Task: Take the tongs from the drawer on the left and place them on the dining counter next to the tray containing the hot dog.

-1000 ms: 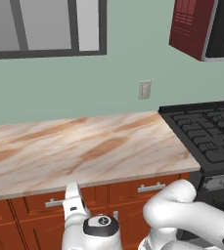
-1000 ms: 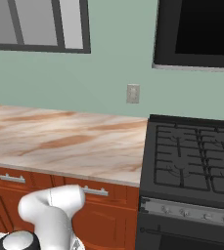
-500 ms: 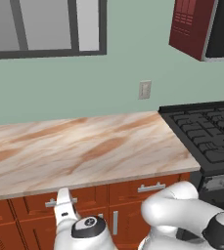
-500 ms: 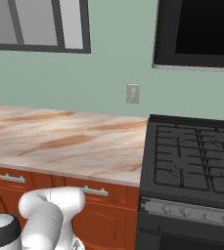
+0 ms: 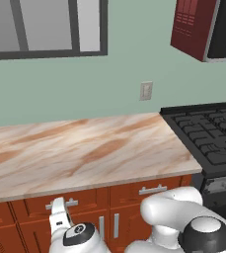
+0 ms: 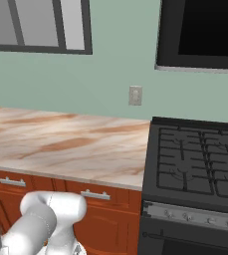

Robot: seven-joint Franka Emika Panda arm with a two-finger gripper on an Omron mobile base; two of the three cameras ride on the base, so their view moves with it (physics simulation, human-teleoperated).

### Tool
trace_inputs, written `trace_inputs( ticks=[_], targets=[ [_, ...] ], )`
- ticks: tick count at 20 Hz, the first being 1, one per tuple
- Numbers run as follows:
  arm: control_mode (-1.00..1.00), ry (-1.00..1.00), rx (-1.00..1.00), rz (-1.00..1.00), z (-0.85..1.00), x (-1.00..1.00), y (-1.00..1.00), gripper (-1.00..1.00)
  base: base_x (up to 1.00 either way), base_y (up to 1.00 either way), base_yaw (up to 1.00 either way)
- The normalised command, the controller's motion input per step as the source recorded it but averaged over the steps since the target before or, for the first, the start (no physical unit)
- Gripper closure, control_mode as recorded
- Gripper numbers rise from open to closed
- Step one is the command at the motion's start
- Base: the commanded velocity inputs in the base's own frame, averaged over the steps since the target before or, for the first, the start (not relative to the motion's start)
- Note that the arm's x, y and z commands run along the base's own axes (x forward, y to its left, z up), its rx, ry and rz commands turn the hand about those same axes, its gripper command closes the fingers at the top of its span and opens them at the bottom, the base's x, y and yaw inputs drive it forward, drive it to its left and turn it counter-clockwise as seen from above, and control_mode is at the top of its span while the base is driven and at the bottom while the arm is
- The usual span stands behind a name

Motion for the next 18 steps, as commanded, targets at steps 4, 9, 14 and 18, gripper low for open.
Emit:
trace_inputs(
  ticks=[4, 9, 14, 18],
  targets=[
    [-1.0, -0.01, 0.0, 0.0, -0.49, 0.13, 0.0, -1.0, 0.0, 0.0, 0.0],
    [-1.0, 0.0, 0.0, 0.0, -0.19, 0.29, 0.0, -1.0, 0.0, 0.0, 0.0],
    [-1.0, 0.0, 0.0, 0.0, -0.01, 0.3, 0.0, -1.0, 0.0, 0.0, 0.0],
    [-1.0, 0.0, 0.01, 0.0, 0.0, 0.29, 0.0, -1.0, 0.0, 0.0, 0.0]
  ],
)
